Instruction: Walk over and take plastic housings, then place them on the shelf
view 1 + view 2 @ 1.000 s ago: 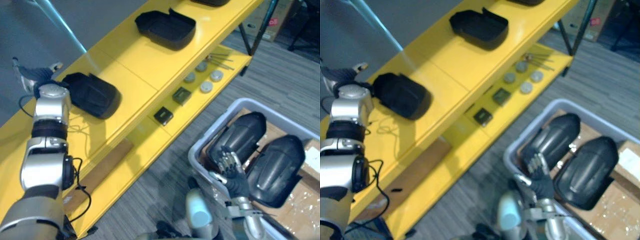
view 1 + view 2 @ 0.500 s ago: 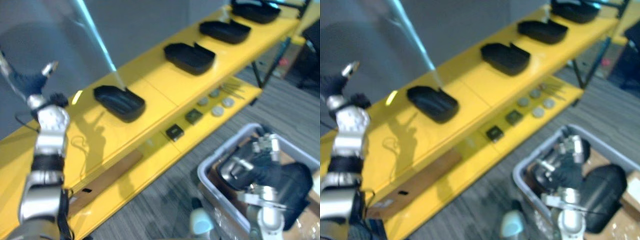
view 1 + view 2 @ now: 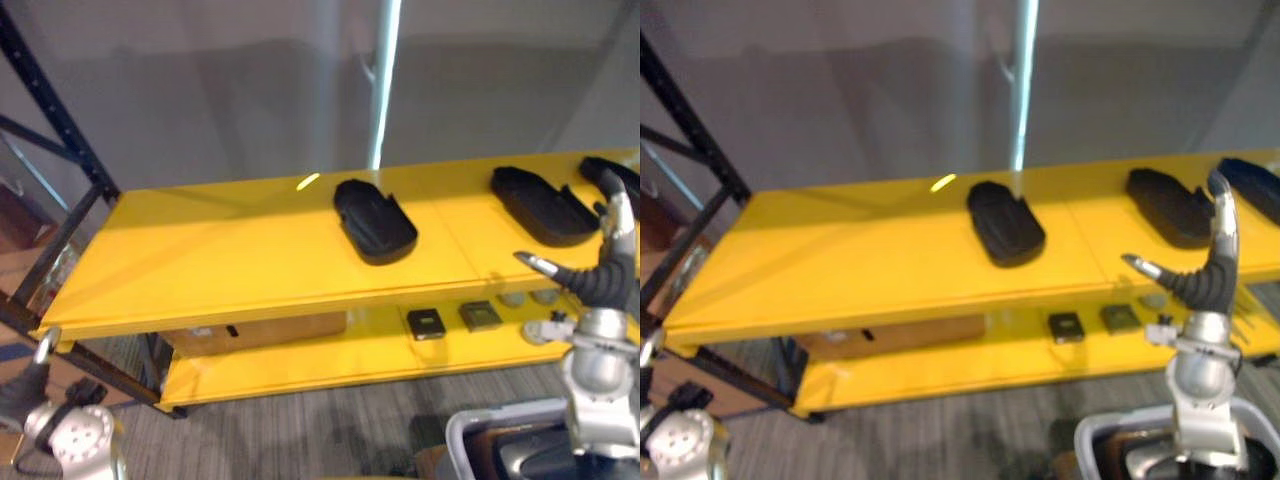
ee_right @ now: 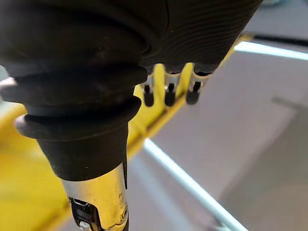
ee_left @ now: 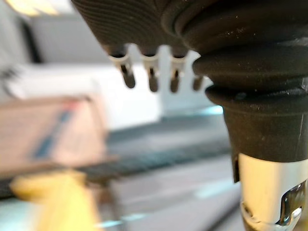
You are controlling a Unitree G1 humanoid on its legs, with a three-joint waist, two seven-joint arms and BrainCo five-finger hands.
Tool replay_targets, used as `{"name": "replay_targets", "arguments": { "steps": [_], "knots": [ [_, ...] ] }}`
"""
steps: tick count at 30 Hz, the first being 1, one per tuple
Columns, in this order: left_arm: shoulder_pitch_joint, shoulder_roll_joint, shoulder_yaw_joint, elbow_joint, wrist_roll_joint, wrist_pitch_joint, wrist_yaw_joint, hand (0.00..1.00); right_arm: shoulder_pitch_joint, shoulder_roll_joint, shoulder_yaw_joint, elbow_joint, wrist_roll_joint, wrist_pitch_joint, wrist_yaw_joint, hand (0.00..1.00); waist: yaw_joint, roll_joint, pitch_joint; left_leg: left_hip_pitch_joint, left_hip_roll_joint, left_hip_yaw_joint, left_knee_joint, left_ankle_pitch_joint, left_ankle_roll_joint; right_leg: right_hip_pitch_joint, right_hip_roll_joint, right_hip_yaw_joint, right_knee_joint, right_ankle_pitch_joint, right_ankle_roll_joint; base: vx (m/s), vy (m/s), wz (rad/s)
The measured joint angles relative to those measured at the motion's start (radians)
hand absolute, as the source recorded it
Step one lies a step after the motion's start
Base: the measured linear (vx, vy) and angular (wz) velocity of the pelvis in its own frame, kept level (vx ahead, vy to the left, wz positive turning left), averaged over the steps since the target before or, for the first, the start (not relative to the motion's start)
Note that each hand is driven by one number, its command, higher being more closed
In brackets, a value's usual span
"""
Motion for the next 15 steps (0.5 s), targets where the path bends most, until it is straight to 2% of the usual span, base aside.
{"name": "replay_targets", "arguments": {
  "steps": [2, 3, 5, 6, 8, 10, 11, 15],
  "knots": [
    [0.025, 0.010, -0.052, 0.159, 0.001, -0.008, -0.102, 0.00, -0.085, -0.081, 0.072, 0.076, -0.026, 0.039, 0.041, 0.00, 0.002, -0.011, -0.001, -0.005, 0.001, -0.006, -0.006, 0.004, -0.002, -0.005, 0.002, -0.004, 0.000, -0.002, -0.002, 0.01, 0.005, 0.08],
    [0.026, 0.011, -0.069, 0.200, 0.001, -0.009, -0.124, 0.00, -0.104, -0.097, 0.088, 0.100, -0.032, 0.042, 0.050, 0.00, 0.002, -0.015, -0.004, -0.011, 0.002, -0.008, -0.005, 0.004, -0.002, -0.009, 0.002, -0.005, 0.000, -0.002, -0.002, 0.02, 0.000, 0.07],
    [0.018, 0.013, -0.135, 0.353, -0.001, -0.009, -0.229, 0.00, -0.169, -0.145, 0.148, 0.196, -0.073, 0.054, 0.079, 0.00, 0.002, -0.029, -0.008, -0.018, 0.001, -0.014, -0.006, 0.011, -0.001, -0.017, 0.002, -0.013, 0.000, -0.002, -0.002, 0.04, 0.004, 0.09],
    [0.015, 0.015, -0.153, 0.388, -0.001, -0.009, -0.256, 0.00, -0.179, -0.152, 0.159, 0.220, -0.076, 0.053, 0.081, 0.00, 0.002, -0.032, -0.007, -0.015, 0.000, -0.016, -0.006, 0.013, -0.001, -0.016, 0.001, -0.019, 0.000, -0.002, -0.002, 0.04, 0.014, 0.11],
    [0.007, 0.016, -0.210, 0.491, -0.045, -0.009, -0.371, 0.00, -0.232, -0.159, 0.202, 0.309, -0.018, 0.053, 0.100, 0.00, 0.002, -0.037, -0.007, -0.015, -0.004, -0.020, -0.006, 0.015, 0.000, -0.015, -0.002, -0.024, 0.000, -0.001, -0.002, 0.03, 0.025, 0.06],
    [-0.002, 0.016, -0.231, 0.538, -0.070, -0.012, -0.408, 0.00, -0.260, -0.149, 0.215, 0.348, 0.081, 0.055, 0.100, 0.00, 0.005, -0.035, -0.005, -0.014, -0.008, -0.020, -0.005, 0.015, 0.001, -0.012, -0.006, -0.025, 0.000, -0.001, -0.002, 0.01, 0.016, 0.00],
    [-0.014, 0.010, -0.234, 0.561, -0.066, -0.038, -0.440, 0.00, -0.251, 0.000, 0.153, 0.360, 0.098, 0.059, 0.120, 0.00, -0.002, -0.040, 0.038, 0.018, -0.019, -0.017, -0.038, 0.026, 0.000, 0.001, -0.013, -0.026, 0.000, 0.003, 0.004, 0.00, 0.000, 0.00],
    [-0.014, 0.010, -0.234, 0.561, -0.066, -0.038, -0.440, 0.00, -0.251, 0.001, 0.153, 0.360, 0.098, 0.059, 0.120, 0.00, -0.002, -0.041, 0.038, 0.018, -0.020, -0.017, -0.039, 0.026, 0.001, 0.001, -0.014, -0.026, 0.000, 0.003, 0.005, 0.00, 0.000, 0.00]
  ]
}}
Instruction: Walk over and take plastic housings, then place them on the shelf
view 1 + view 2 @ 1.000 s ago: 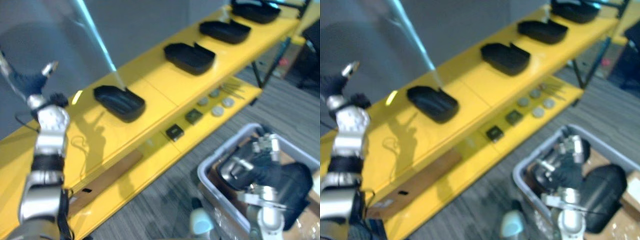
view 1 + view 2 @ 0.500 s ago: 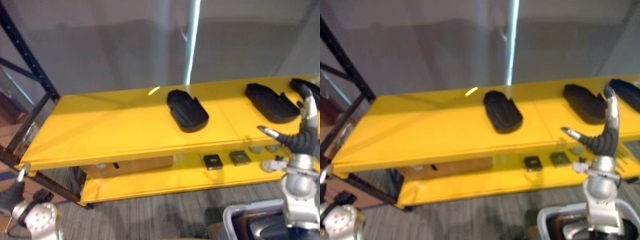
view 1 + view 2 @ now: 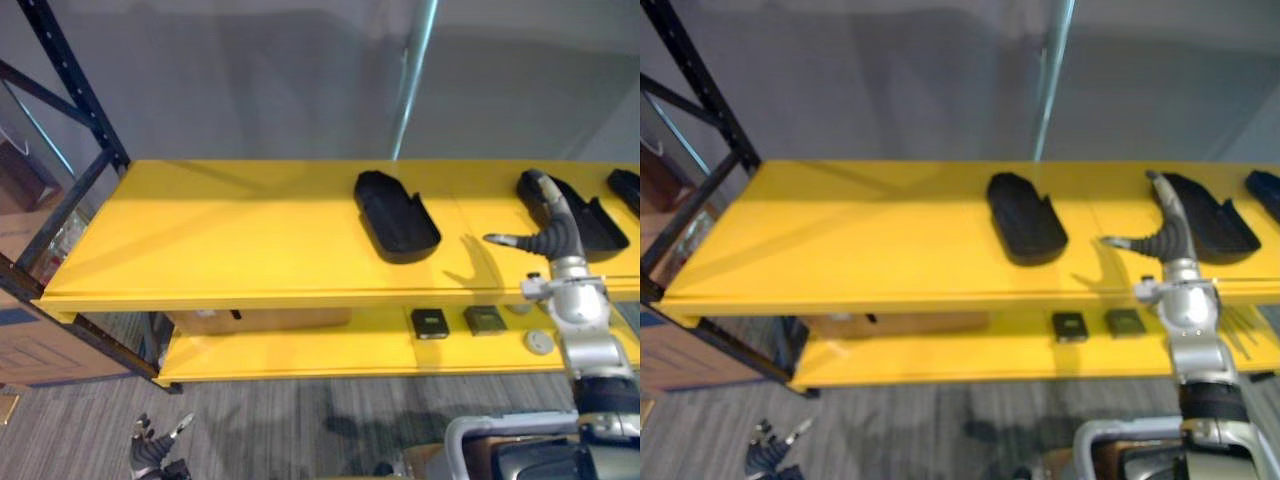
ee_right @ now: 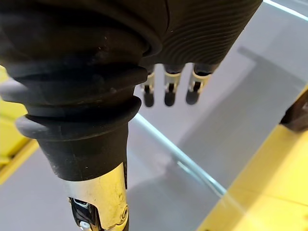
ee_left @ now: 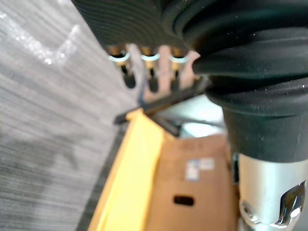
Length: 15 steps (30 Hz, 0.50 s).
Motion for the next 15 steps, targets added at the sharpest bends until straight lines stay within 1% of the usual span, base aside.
{"name": "replay_targets", "arguments": {
  "steps": [2, 4, 5, 7, 9, 11, 13, 14, 15],
  "knots": [
    [-0.001, 0.000, 0.003, 0.000, 0.000, 0.000, 0.000, 0.00, 0.008, 0.010, -0.004, -0.008, 0.000, 0.000, -0.002, 0.00, 0.000, -0.004, 0.006, -0.002, -0.003, 0.000, 0.005, 0.000, 0.000, -0.001, -0.002, 0.001, 0.000, 0.001, 0.001, 0.00, 0.000, 0.02],
    [-0.016, 0.002, 0.016, 0.010, -0.002, 0.003, 0.001, 0.00, 0.043, 0.045, -0.035, -0.072, 0.000, 0.006, -0.018, 0.00, 0.000, -0.012, 0.040, -0.038, 0.002, -0.012, 0.057, -0.017, 0.012, -0.005, -0.007, -0.001, 0.006, 0.003, 0.003, -0.03, 0.005, 0.10],
    [-0.023, 0.002, 0.017, 0.021, -0.003, 0.005, 0.001, 0.00, 0.047, 0.049, -0.041, -0.090, 0.000, 0.012, -0.025, 0.00, 0.000, -0.010, 0.053, -0.050, 0.005, -0.015, 0.076, -0.024, 0.014, -0.009, -0.009, -0.001, 0.013, 0.003, 0.003, -0.09, 0.021, 0.18],
    [-0.056, 0.001, 0.019, 0.076, -0.014, 0.029, 0.003, 0.00, 0.069, 0.053, -0.068, -0.153, 0.000, 0.048, -0.042, 0.00, -0.002, 0.000, 0.091, -0.091, 0.004, -0.042, 0.122, -0.039, 0.021, -0.028, -0.023, -0.012, 0.047, -0.005, 0.003, -0.11, 0.050, 0.27],
    [-0.059, 0.002, 0.030, 0.107, -0.030, 0.036, 0.005, 0.00, 0.079, 0.065, -0.079, -0.179, -0.001, 0.068, -0.046, 0.00, -0.002, 0.004, 0.098, -0.108, 0.002, -0.058, 0.135, -0.042, 0.025, -0.034, -0.030, -0.022, 0.069, -0.016, 0.007, -0.06, 0.035, 0.26],
    [-0.067, 0.002, 0.055, 0.158, -0.055, 0.058, 0.007, 0.00, 0.089, 0.068, -0.079, -0.217, -0.002, 0.086, -0.046, 0.00, -0.003, 0.008, 0.109, -0.116, 0.000, -0.076, 0.146, -0.048, 0.028, -0.039, -0.038, -0.029, 0.101, -0.033, 0.007, -0.05, 0.032, 0.28],
    [-0.066, 0.007, 0.069, 0.198, -0.084, 0.076, 0.012, 0.00, 0.104, 0.075, -0.078, -0.249, -0.043, 0.101, -0.049, 0.00, -0.001, 0.005, 0.111, -0.122, -0.002, -0.095, 0.143, -0.050, 0.031, -0.044, -0.043, -0.029, 0.123, -0.053, 0.009, -0.03, 0.020, 0.23],
    [-0.064, 0.007, 0.081, 0.221, -0.091, 0.096, 0.013, 0.00, 0.107, 0.086, -0.078, -0.256, -0.078, 0.106, -0.061, 0.00, 0.007, 0.003, 0.111, -0.122, 0.000, -0.098, 0.143, -0.048, 0.020, -0.047, -0.042, -0.029, 0.132, -0.064, 0.003, -0.01, -0.004, 0.09],
    [-0.063, 0.006, 0.081, 0.225, -0.090, 0.102, 0.013, 0.00, 0.107, 0.089, -0.078, -0.258, -0.093, 0.106, -0.067, 0.00, 0.008, 0.003, 0.111, -0.122, 0.000, -0.100, 0.142, -0.046, 0.017, -0.047, -0.042, -0.030, 0.135, -0.067, 0.004, -0.01, -0.007, 0.08]
  ]
}}
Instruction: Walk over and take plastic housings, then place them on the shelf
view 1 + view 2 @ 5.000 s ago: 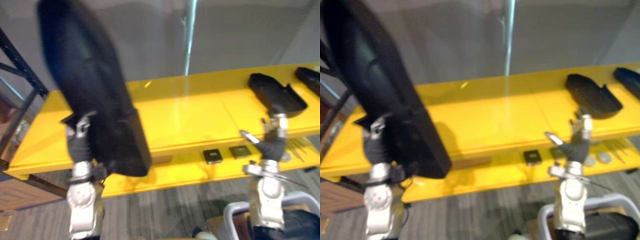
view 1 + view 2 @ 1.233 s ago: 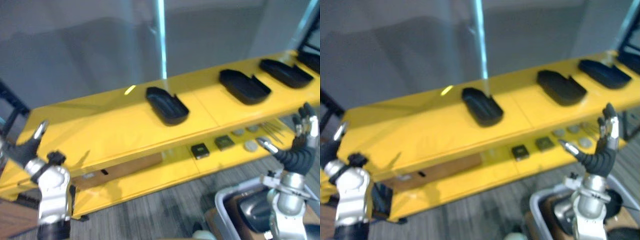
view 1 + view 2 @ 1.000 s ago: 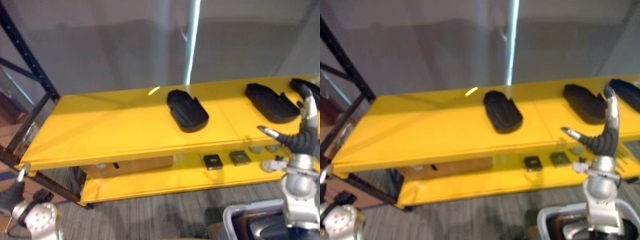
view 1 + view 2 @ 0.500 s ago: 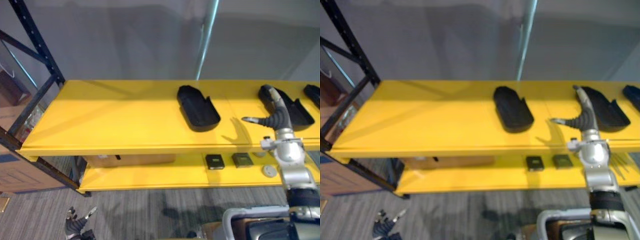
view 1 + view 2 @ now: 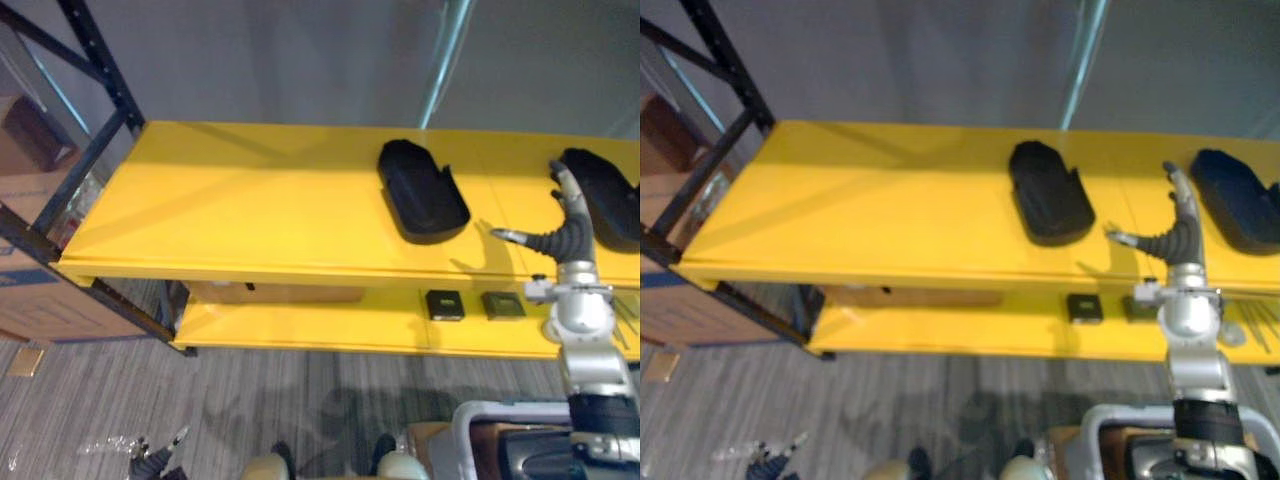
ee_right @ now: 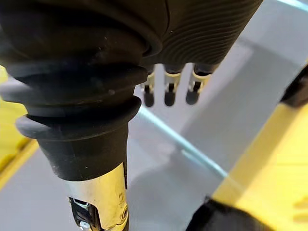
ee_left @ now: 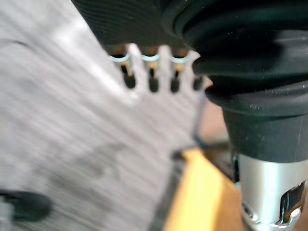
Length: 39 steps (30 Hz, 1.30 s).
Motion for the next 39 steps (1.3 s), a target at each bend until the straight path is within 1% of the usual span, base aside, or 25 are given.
{"name": "replay_targets", "arguments": {
  "steps": [3, 5, 7, 8, 10, 11, 13, 15, 17, 18, 19, 20, 22, 23, 24, 26, 29, 31, 32, 34, 37, 39],
  "knots": [
    [0.018, 0.000, 0.000, 0.007, 0.002, 0.012, 0.000, 0.00, 0.009, 0.001, 0.000, 0.000, -0.103, -0.005, -0.018, 0.00, -0.001, 0.000, 0.000, 0.001, 0.001, -0.007, -0.010, 0.004, -0.006, -0.002, 0.001, -0.004, 0.007, -0.015, 0.000, 0.02, -0.007, 0.07],
    [0.014, 0.000, 0.000, 0.008, 0.001, 0.022, -0.002, 0.00, 0.011, -0.002, 0.003, 0.000, -0.135, -0.012, -0.017, 0.00, -0.003, 0.000, 0.000, 0.001, 0.000, -0.010, -0.019, 0.011, -0.004, -0.004, 0.002, -0.008, 0.007, -0.017, -0.001, 0.05, -0.001, 0.06],
    [0.012, 0.003, -0.001, 0.021, 0.002, 0.038, -0.013, 0.00, 0.012, -0.020, 0.010, 0.000, -0.144, -0.033, 0.006, 0.00, -0.007, 0.000, -0.001, 0.002, 0.000, -0.012, -0.023, 0.011, -0.004, -0.003, 0.003, -0.013, 0.008, -0.015, 0.001, 0.06, 0.004, 0.06],
    [0.012, 0.004, -0.001, 0.029, 0.005, 0.042, -0.016, 0.00, 0.013, -0.043, 0.027, 0.000, -0.148, -0.037, 0.017, 0.00, -0.007, 0.000, -0.001, 0.002, 0.000, -0.013, -0.026, 0.012, -0.004, -0.003, 0.004, -0.015, 0.008, -0.016, 0.000, 0.07, 0.010, 0.06],
    [0.013, 0.009, -0.004, 0.046, 0.012, 0.056, -0.036, 0.00, 0.012, -0.123, 0.081, 0.005, -0.173, -0.041, 0.060, 0.00, -0.005, -0.006, -0.004, 0.003, -0.003, -0.016, -0.029, 0.015, -0.004, -0.003, 0.007, -0.021, 0.009, -0.019, -0.006, 0.08, 0.012, 0.09],
    [0.013, 0.012, -0.006, 0.047, 0.013, 0.059, -0.040, 0.00, 0.011, -0.136, 0.091, 0.007, -0.182, -0.041, 0.070, 0.00, -0.004, -0.007, -0.005, 0.002, -0.002, -0.017, -0.029, 0.016, -0.004, -0.002, 0.007, -0.023, 0.009, -0.020, -0.008, 0.08, 0.008, 0.13],
    [0.013, 0.032, -0.048, 0.059, 0.015, 0.067, -0.057, 0.00, -0.009, -0.177, 0.138, 0.050, -0.183, -0.045, 0.103, 0.00, 0.002, -0.012, -0.008, 0.002, -0.001, -0.024, -0.021, 0.017, -0.004, 0.001, 0.008, -0.024, 0.017, -0.027, -0.018, 0.07, 0.008, 0.14],
    [0.013, 0.037, -0.063, 0.059, 0.015, 0.074, -0.071, 0.00, -0.017, -0.202, 0.162, 0.076, -0.182, -0.046, 0.140, 0.00, 0.004, -0.012, -0.007, 0.000, -0.001, -0.043, -0.010, 0.017, -0.004, 0.002, 0.005, -0.024, 0.030, -0.031, -0.025, 0.04, 0.017, 0.18],
    [0.014, 0.039, -0.074, 0.064, 0.015, 0.075, -0.084, 0.00, -0.033, -0.211, 0.184, 0.088, -0.180, -0.046, 0.176, 0.00, 0.010, -0.015, -0.006, -0.001, 0.001, -0.045, -0.008, 0.016, -0.004, 0.001, 0.006, -0.020, 0.041, -0.037, -0.030, 0.00, 0.016, 0.11],
    [0.014, 0.039, -0.075, 0.066, 0.015, 0.075, -0.090, 0.00, -0.056, -0.215, 0.207, 0.089, -0.180, -0.050, 0.193, 0.00, 0.013, -0.020, -0.003, -0.005, 0.003, -0.045, -0.001, 0.016, -0.004, -0.003, 0.005, -0.018, 0.047, -0.041, -0.032, -0.06, -0.004, 0.01],
    [0.013, 0.042, -0.080, 0.065, 0.015, 0.074, -0.093, 0.00, -0.073, -0.223, 0.226, 0.090, -0.178, -0.052, 0.201, 0.00, 0.016, -0.023, -0.001, -0.017, 0.003, -0.046, 0.004, 0.015, -0.003, -0.008, 0.005, -0.014, 0.051, -0.051, -0.033, -0.10, -0.016, 0.04],
    [0.007, 0.050, -0.083, 0.065, 0.014, 0.074, -0.102, 0.00, -0.107, -0.232, 0.250, 0.098, -0.167, -0.060, 0.211, 0.00, 0.018, -0.033, 0.009, -0.029, 0.003, -0.047, 0.006, 0.015, -0.003, -0.025, 0.001, -0.007, 0.067, -0.063, -0.019, -0.14, -0.029, 0.06],
    [-0.001, 0.055, -0.086, 0.066, 0.014, 0.074, -0.110, 0.00, -0.136, -0.236, 0.260, 0.112, -0.160, -0.063, 0.220, 0.00, 0.022, -0.034, 0.025, -0.038, 0.007, -0.047, 0.012, 0.015, -0.003, -0.037, 0.002, -0.003, 0.079, -0.070, -0.025, -0.11, -0.028, 0.02],
    [-0.008, 0.062, -0.107, 0.066, 0.010, 0.073, -0.117, 0.00, -0.159, -0.249, 0.276, 0.115, -0.160, -0.061, 0.221, 0.00, 0.024, -0.029, 0.042, -0.055, 0.009, -0.049, 0.024, 0.013, -0.003, -0.051, 0.001, 0.001, 0.094, -0.078, -0.017, -0.10, -0.023, 0.01],
    [-0.008, 0.065, -0.115, 0.066, 0.010, 0.072, -0.120, 0.00, -0.163, -0.251, 0.278, 0.115, -0.160, -0.061, 0.221, 0.00, 0.025, -0.027, 0.044, -0.063, 0.009, -0.049, 0.024, 0.014, -0.003, -0.060, -0.001, 0.002, 0.098, -0.082, -0.014, -0.13, -0.029, 0.05],
    [-0.009, 0.068, -0.119, 0.066, 0.008, 0.071, -0.120, 0.00, -0.173, -0.251, 0.280, 0.122, -0.160, -0.051, 0.220, 0.00, 0.026, -0.013, 0.064, -0.070, 0.012, -0.047, 0.029, 0.016, -0.006, -0.074, -0.001, 0.008, 0.112, -0.082, -0.015, -0.06, -0.018, -0.03],
    [-0.011, 0.070, -0.129, 0.066, 0.005, 0.070, -0.119, 0.00, -0.193, -0.253, 0.288, 0.156, -0.160, -0.038, 0.221, 0.00, 0.026, 0.005, 0.077, -0.071, 0.014, -0.044, 0.031, 0.017, -0.006, -0.077, 0.000, 0.013, 0.117, -0.082, -0.015, -0.01, -0.015, -0.05],
    [-0.016, 0.071, -0.159, 0.063, -0.002, 0.060, -0.119, 0.00, -0.230, -0.254, 0.289, 0.172, -0.161, -0.017, 0.223, 0.00, 0.026, 0.023, 0.088, -0.080, 0.015, -0.041, 0.034, 0.017, -0.006, -0.098, 0.000, 0.026, 0.130, -0.079, -0.012, 0.00, -0.010, -0.09],
    [-0.019, 0.070, -0.161, 0.063, -0.002, 0.055, -0.120, 0.00, -0.240, -0.256, 0.289, 0.180, -0.162, -0.014, 0.222, 0.00, 0.023, 0.026, 0.091, -0.087, 0.015, -0.041, 0.036, 0.017, -0.006, -0.104, 0.000, 0.026, 0.131, -0.079, -0.012, 0.01, -0.012, -0.05],
    [-0.036, 0.072, -0.161, 0.062, -0.003, 0.039, -0.120, 0.00, -0.269, -0.271, 0.289, 0.212, -0.168, 0.018, 0.216, 0.00, 0.023, 0.037, 0.112, -0.093, 0.015, -0.041, 0.036, 0.019, -0.007, -0.111, 0.000, 0.028, 0.136, -0.079, -0.012, 0.01, -0.007, 0.02],
    [-0.045, 0.072, -0.164, 0.055, -0.031, 0.035, -0.122, 0.00, -0.291, -0.272, 0.289, 0.236, -0.183, 0.041, 0.197, 0.00, 0.023, 0.045, 0.128, -0.099, 0.015, -0.042, 0.037, 0.019, -0.007, -0.120, 0.000, 0.031, 0.139, -0.080, -0.014, 0.03, -0.007, 0.04],
    [-0.045, 0.072, -0.171, 0.043, -0.032, 0.035, -0.123, 0.00, -0.306, -0.272, 0.289, 0.242, -0.183, 0.043, 0.197, 0.00, 0.022, 0.047, 0.137, -0.102, 0.014, -0.043, 0.038, 0.020, -0.006, -0.128, -0.001, 0.033, 0.144, -0.081, -0.016, 0.04, -0.003, 0.05]
  ]
}}
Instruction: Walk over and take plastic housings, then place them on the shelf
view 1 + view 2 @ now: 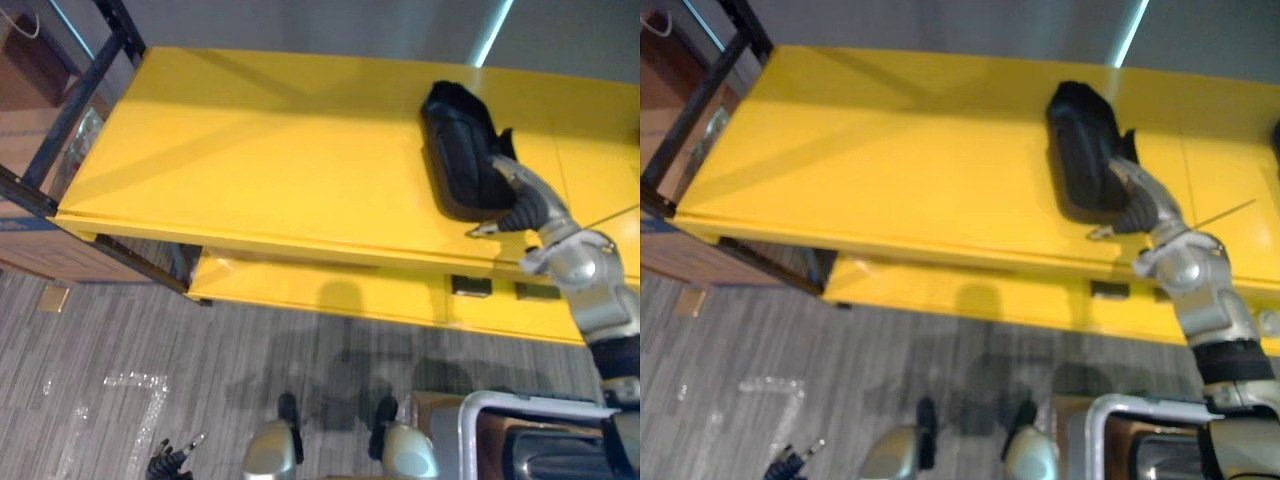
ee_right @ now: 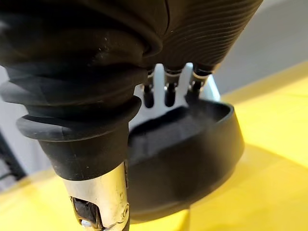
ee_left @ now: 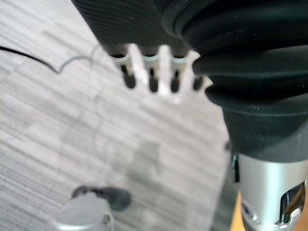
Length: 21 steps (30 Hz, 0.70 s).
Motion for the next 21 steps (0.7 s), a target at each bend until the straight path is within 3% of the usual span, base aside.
{"name": "replay_targets", "arguments": {
  "steps": [2, 3, 17, 21],
  "knots": [
    [0.000, 0.000, -0.023, -0.010, 0.000, 0.000, -0.003, 0.00, -0.015, 0.000, 0.000, 0.002, -0.002, 0.001, 0.000, 0.00, 0.000, 0.003, 0.012, 0.000, 0.000, -0.001, 0.003, 0.000, 0.000, 0.000, -0.002, 0.004, 0.004, -0.003, -0.004, 0.03, 0.001, 0.05],
    [0.000, -0.001, -0.028, -0.011, 0.000, 0.000, -0.006, 0.00, -0.018, 0.000, 0.000, 0.002, -0.002, 0.000, 0.000, 1.00, 0.001, 0.006, 0.014, 0.000, 0.000, -0.001, 0.003, 0.000, 0.000, 0.000, -0.002, 0.004, 0.004, -0.004, -0.005, 0.00, 0.000, 0.00],
    [-0.007, 0.000, -0.028, -0.023, -0.007, 0.000, -0.024, 0.00, -0.029, -0.010, 0.026, 0.018, -0.045, -0.079, 0.001, 1.00, 0.001, 0.021, 0.047, -0.002, -0.001, 0.000, -0.002, 0.000, 0.000, -0.015, -0.014, 0.016, 0.044, -0.029, 0.004, -0.01, -0.003, 0.00],
    [-0.007, 0.000, -0.029, -0.023, -0.006, 0.001, -0.025, 0.00, -0.029, -0.010, 0.027, 0.019, -0.054, -0.081, 0.001, 1.00, 0.001, 0.022, 0.047, -0.002, -0.002, 0.000, -0.001, 0.000, 0.000, -0.015, -0.015, 0.015, 0.044, -0.029, 0.004, 0.00, 0.000, 0.00]
  ]
}}
